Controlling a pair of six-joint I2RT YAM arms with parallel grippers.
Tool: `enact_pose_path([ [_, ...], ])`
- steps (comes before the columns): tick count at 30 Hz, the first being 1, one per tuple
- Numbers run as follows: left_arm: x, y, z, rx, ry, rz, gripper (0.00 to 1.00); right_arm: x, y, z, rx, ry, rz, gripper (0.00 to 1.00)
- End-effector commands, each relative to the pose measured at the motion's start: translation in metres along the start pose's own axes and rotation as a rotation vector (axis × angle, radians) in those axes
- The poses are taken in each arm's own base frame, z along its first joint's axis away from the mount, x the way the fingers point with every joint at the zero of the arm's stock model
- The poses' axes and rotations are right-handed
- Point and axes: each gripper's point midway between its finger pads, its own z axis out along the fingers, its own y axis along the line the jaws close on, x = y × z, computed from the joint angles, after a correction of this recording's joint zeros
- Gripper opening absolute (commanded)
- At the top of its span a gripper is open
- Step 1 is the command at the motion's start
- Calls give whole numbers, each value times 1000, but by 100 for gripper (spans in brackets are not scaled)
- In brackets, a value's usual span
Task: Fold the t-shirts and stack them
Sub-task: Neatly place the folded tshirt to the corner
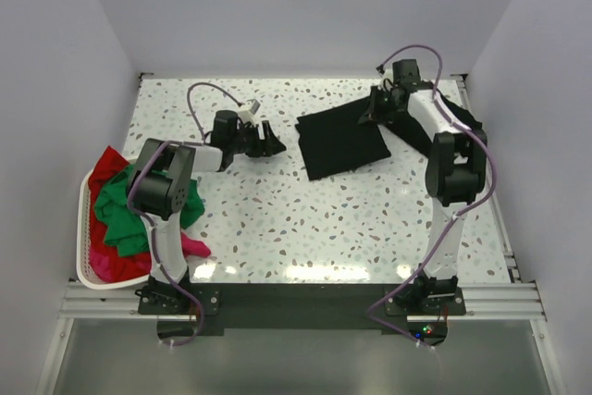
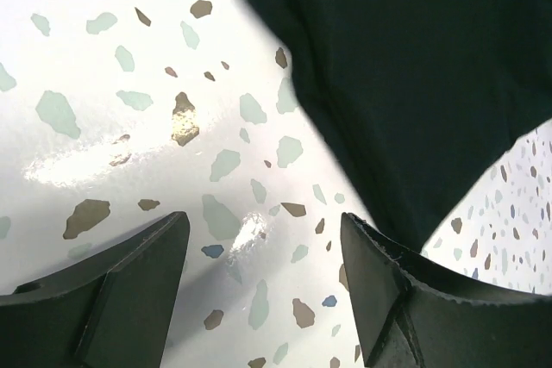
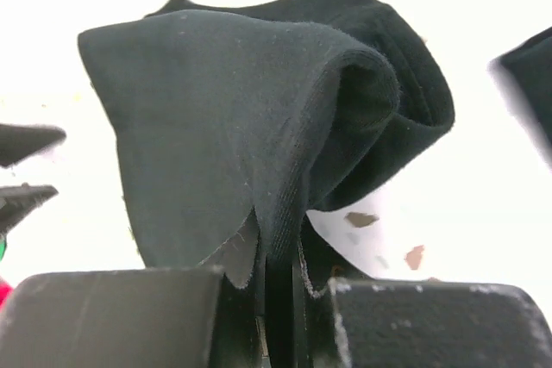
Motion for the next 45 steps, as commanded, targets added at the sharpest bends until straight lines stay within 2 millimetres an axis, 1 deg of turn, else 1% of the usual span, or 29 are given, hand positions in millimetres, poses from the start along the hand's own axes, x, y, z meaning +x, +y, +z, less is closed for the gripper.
enact_pose_path([
  [1, -13, 0, -8, -1, -37, 19, 76, -32, -16, -21, 105, -52, -16, 0],
  [2, -12, 0, -8, -2, -36, 20, 76, -33, -20, -21, 118, -44, -9, 0],
  [3, -12, 2, -8, -6, -36, 17, 76, -47, -24, -25, 138, -73, -8, 0],
  [5, -12, 3, -8, -8, -36, 18, 76, -54, -30, -27, 157, -79, 7, 0],
  [6, -13, 4, -9, -11, -38, 17, 76, -68, -29, -33, 158, -113, 7, 0],
  [7, -14, 5, -9, -14, -40, 18, 76, -71, -34, -31, 164, -116, 17, 0],
  [8, -13, 6, -9, -16, -38, 16, 76, -77, -39, -32, 171, -131, 36, 0],
  [9, -13, 8, -9, -19, -37, 13, 76, -88, -38, -38, 173, -163, 39, 0],
  [11, -13, 9, -9, -21, -37, 15, 76, -99, -43, -38, 177, -195, 66, 0],
  [12, -12, 10, -9, -22, -33, 12, 76, -107, -39, -41, 171, -220, 67, 0],
  [13, -12, 10, -8, -22, -33, 12, 76, -112, -40, -40, 174, -232, 82, 0],
  [14, -12, 11, -8, -24, -33, 13, 76, -119, -53, -47, 188, -256, 108, 0],
  [15, -12, 11, -8, -24, -33, 11, 76, -129, -50, -52, 184, -285, 104, 0],
  [17, -12, 12, -7, -25, -30, 11, 76, -138, -52, -56, 189, -316, 127, 0],
  [19, -11, 13, -6, -26, -28, 11, 76, -150, -48, -64, 183, -360, 143, 0],
  [20, -9, 15, -5, -28, -23, 8, 76, -157, -49, -72, 198, -389, 149, 0],
  [22, -8, 15, -5, -29, -22, 5, 76, -166, -48, -82, 215, -433, 166, 0],
  [23, -7, 14, -4, -25, -19, 5, 76, -171, -47, -91, 222, -458, 169, 0],
  [26, -8, 15, -4, -26, -21, 5, 76, -181, -46, -107, 239, -510, 185, 0],
  [27, -6, 15, -4, -26, -16, 3, 76, -185, -46, -115, 243, -530, 187, 0],
  [28, -6, 15, -4, -24, -17, 2, 76, -187, -45, -119, 241, -539, 189, 0],
  [32, -6, 14, -4, -17, -17, 4, 76, -195, -49, -139, 248, -578, 207, 0],
  [40, -3, 13, -5, -14, -13, -1, 76, -200, -62, -172, 266, -625, 234, 0],
  [45, -3, 13, -6, -12, -14, 0, 76, -200, -63, -186, 257, -635, 236, 0],
])
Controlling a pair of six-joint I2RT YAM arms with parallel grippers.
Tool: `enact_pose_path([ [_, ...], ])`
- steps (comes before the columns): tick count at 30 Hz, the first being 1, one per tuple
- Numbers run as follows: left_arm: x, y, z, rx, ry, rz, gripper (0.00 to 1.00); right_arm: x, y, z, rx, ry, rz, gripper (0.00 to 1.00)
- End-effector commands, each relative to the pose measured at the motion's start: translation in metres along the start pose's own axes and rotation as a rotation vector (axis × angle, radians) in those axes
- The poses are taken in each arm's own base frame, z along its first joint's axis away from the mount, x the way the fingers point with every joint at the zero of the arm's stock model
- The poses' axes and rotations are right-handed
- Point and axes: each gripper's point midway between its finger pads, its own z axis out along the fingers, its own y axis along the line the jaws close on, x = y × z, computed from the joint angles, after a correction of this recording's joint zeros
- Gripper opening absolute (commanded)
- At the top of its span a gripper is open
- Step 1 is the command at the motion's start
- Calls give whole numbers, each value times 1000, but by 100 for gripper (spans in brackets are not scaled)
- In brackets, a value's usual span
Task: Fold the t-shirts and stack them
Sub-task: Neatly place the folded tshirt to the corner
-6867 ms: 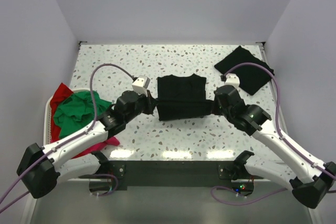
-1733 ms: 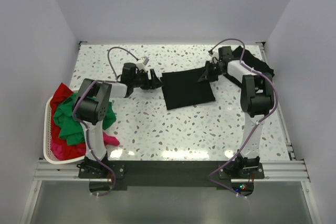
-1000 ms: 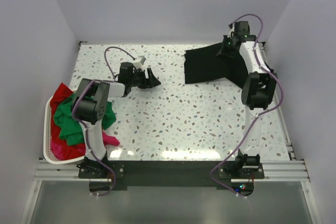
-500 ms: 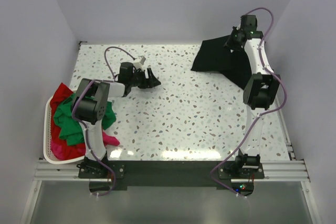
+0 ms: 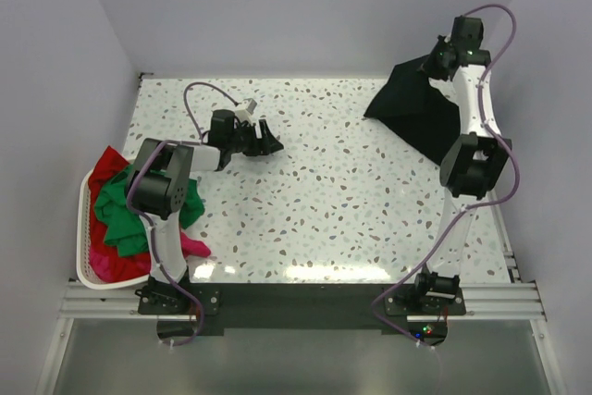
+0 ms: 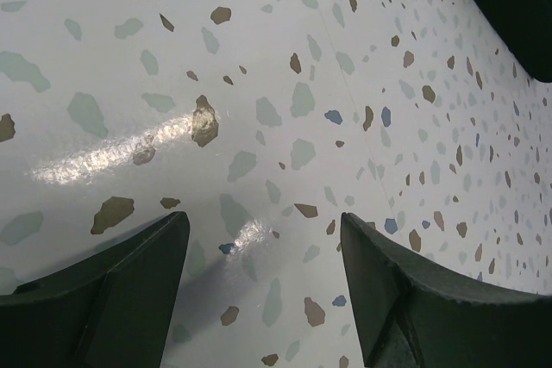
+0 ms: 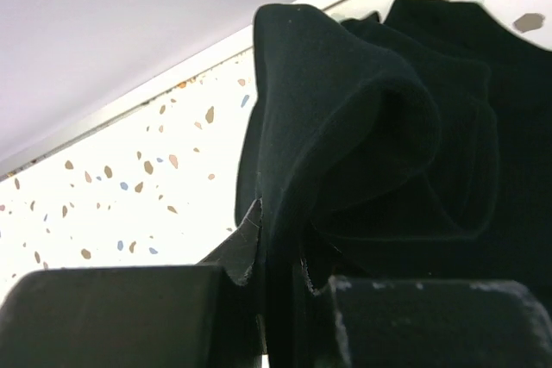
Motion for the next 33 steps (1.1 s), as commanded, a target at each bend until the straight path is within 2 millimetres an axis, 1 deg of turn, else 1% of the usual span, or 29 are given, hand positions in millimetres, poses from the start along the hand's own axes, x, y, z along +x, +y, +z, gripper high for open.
enact_pose_path([
  [1, 1, 5, -2, 0, -3, 7, 76, -59, 29, -61, -82, -169, 4, 0],
  [5, 0, 3, -3, 6, -5, 9, 76, -66, 26, -72, -85, -185, 8, 0],
  [9, 0, 2, -4, 7, -7, 9, 76, -72, 27, -80, -94, -200, 8, 0],
  [12, -1, 2, -4, 6, -9, 10, 76, -74, 23, -84, -89, -201, 5, 0],
  [14, 0, 2, -4, 8, -7, 8, 76, -74, 16, -83, -81, -195, 9, 0],
  [16, 1, 2, -4, 9, -4, 8, 76, -76, 11, -87, -79, -202, 11, 0],
  [18, 1, 2, -4, 10, -6, 6, 76, -72, 5, -87, -72, -191, 15, 0],
  [19, 0, 2, -4, 9, -8, 7, 76, -75, 3, -92, -72, -205, 14, 0],
  [20, 1, 2, -4, 10, -6, 6, 76, -72, 0, -90, -67, -196, 16, 0],
  [25, 1, 2, -4, 13, -5, 3, 76, -71, -16, -90, -52, -183, 19, 0],
  [27, 2, 2, -4, 13, -3, 3, 76, -66, -22, -87, -38, -171, 23, 0],
  [28, 1, 2, -4, 14, -4, 3, 76, -58, -31, -81, -23, -151, 29, 0],
  [30, 0, 1, -4, 16, -6, 3, 76, -55, -38, -77, -13, -149, 30, 0],
  [31, 1, 1, -4, 14, -5, 3, 76, -45, -47, -71, 5, -124, 36, 0],
  [33, 0, 0, -4, 18, -5, 3, 76, -40, -56, -65, 24, -117, 38, 0],
])
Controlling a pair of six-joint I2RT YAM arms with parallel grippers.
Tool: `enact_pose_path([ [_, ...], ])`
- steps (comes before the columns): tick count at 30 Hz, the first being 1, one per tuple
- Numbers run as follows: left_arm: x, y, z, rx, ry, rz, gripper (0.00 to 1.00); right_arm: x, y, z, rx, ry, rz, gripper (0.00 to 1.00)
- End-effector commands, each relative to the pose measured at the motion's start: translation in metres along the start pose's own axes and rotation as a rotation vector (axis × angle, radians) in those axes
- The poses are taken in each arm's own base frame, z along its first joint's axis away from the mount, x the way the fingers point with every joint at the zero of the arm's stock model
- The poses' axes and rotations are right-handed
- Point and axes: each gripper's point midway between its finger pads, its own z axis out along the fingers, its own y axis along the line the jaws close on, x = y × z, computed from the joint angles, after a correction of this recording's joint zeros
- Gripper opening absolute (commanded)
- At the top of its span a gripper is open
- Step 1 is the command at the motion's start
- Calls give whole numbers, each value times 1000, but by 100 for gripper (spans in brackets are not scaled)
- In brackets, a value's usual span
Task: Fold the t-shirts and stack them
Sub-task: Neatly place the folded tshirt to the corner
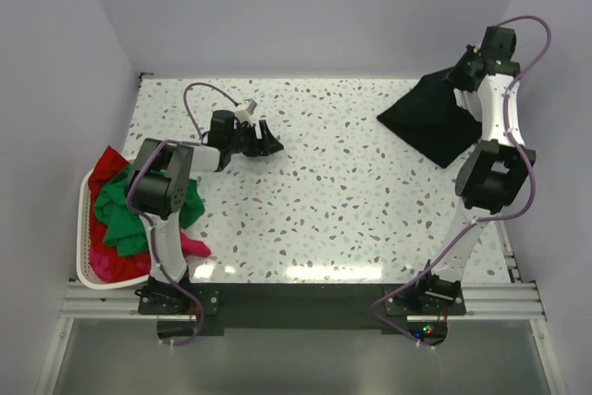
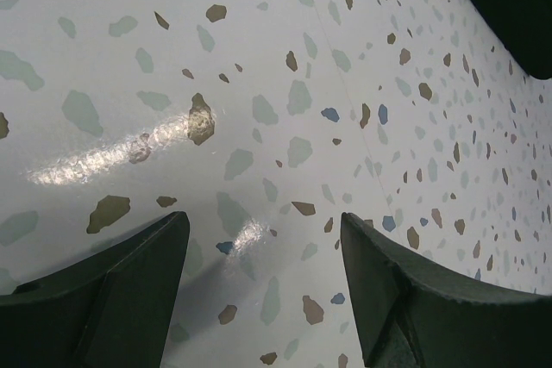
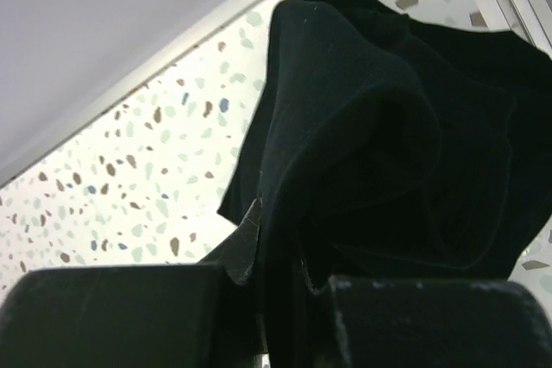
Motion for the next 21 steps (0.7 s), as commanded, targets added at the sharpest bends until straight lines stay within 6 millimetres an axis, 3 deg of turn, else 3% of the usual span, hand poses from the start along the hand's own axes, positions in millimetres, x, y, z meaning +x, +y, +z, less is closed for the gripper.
enact_pose_path([
  [1, 0, 2, -4, 7, -4, 2, 76, -11, -4, -9, -19, -53, -15, 0],
  [7, -1, 1, -4, 9, -5, 4, 76, 12, -38, -1, 74, -31, -6, 0],
  [16, -3, -1, -5, 11, -10, 8, 76, 27, -76, -4, 246, -21, -36, 0],
  [18, -3, -2, -7, 5, -13, 12, 76, 28, -88, -6, 310, -24, -41, 9],
  [21, -10, 0, -13, -41, -39, 32, 76, 27, -103, -17, 405, -34, -48, 47],
])
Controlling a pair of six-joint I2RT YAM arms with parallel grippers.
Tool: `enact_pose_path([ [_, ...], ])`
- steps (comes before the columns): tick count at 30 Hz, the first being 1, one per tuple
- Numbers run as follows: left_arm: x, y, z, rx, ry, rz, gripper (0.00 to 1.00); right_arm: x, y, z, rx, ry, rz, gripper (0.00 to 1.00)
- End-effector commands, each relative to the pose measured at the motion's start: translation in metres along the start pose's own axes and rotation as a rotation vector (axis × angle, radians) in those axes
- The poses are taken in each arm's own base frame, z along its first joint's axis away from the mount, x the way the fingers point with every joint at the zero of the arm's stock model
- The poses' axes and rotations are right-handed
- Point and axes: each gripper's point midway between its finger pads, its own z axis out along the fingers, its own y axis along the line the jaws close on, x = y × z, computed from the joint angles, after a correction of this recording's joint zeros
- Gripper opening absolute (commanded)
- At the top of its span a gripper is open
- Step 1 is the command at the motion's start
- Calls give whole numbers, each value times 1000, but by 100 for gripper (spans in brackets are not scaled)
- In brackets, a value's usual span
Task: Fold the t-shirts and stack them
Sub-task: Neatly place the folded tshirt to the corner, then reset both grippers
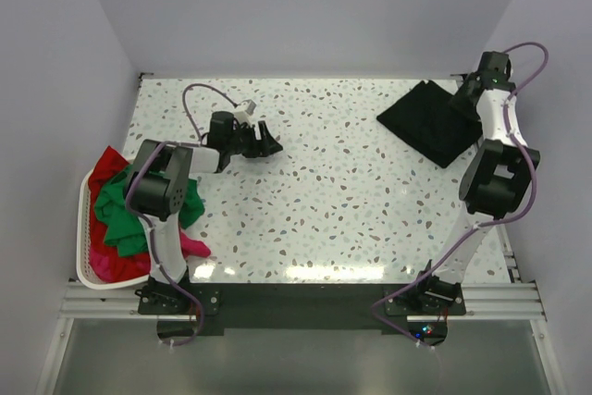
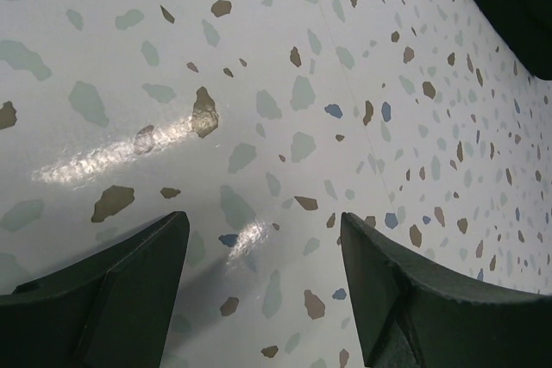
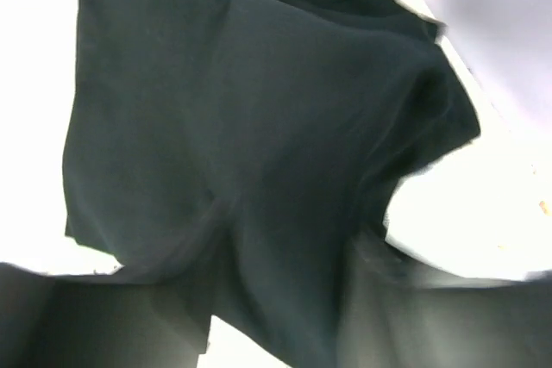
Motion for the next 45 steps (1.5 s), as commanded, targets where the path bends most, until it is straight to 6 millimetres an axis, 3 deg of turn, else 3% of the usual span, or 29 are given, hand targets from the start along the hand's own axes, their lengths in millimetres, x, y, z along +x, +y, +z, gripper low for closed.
enact_pose_path([
  [1, -19, -1, -15, -62, -62, 43, 76, -22, -24, -33, 132, -93, -15, 62],
  [3, -21, -2, -21, -91, -74, 56, 76, -27, -31, -49, 165, -128, -1, 73],
  [5, -32, -7, -28, -116, -110, 74, 76, -19, -41, -56, 193, -138, 6, 93],
  [6, -34, -9, -31, -131, -117, 82, 76, -29, -39, -72, 174, -191, 25, 99],
  [7, -41, -16, -36, -131, -139, 92, 76, -15, -44, -72, 179, -174, 26, 99],
  [9, -42, -21, -42, -139, -150, 99, 76, -18, -42, -92, 148, -221, 42, 99],
  [10, -52, -29, -49, -143, -183, 109, 76, -4, -44, -91, 141, -200, 35, 99],
  [11, -53, -32, -54, -146, -193, 114, 76, -2, -42, -95, 125, -215, 37, 99],
  [13, -66, -44, -68, -162, -239, 129, 76, 11, -36, -111, 85, -232, 22, 99],
  [17, -80, -57, -102, -218, -317, 149, 77, 34, -4, -143, -65, -270, -30, 99],
  [19, -92, -66, -126, -258, -385, 161, 78, 57, 21, -152, -154, -268, -80, 99],
  [21, -88, -65, -140, -299, -398, 157, 79, 70, 55, -178, -319, -291, -117, 99],
  [22, -95, -71, -155, -314, -442, 162, 79, 87, 61, -177, -360, -268, -133, 99],
  [24, -90, -62, -169, -389, -460, 153, 80, 96, 84, -199, -519, -283, -141, 99],
  [25, -94, -69, -181, -393, -493, 158, 81, 117, 92, -199, -562, -250, -162, 99],
  [27, -88, -68, -189, -418, -497, 162, 82, 124, 101, -212, -636, -266, -172, 99],
  [28, -91, -70, -200, -431, -524, 163, 83, 136, 104, -213, -673, -237, -186, 99],
  [33, -80, -64, -222, -493, -557, 152, 84, 151, 99, -218, -709, -228, -232, 99],
  [36, -77, -61, -236, -524, -577, 145, 84, 152, 101, -221, -725, -237, -226, 99],
  [45, -78, -58, -249, -564, -611, 140, 84, 149, 103, -224, -741, -254, -223, 99],
])
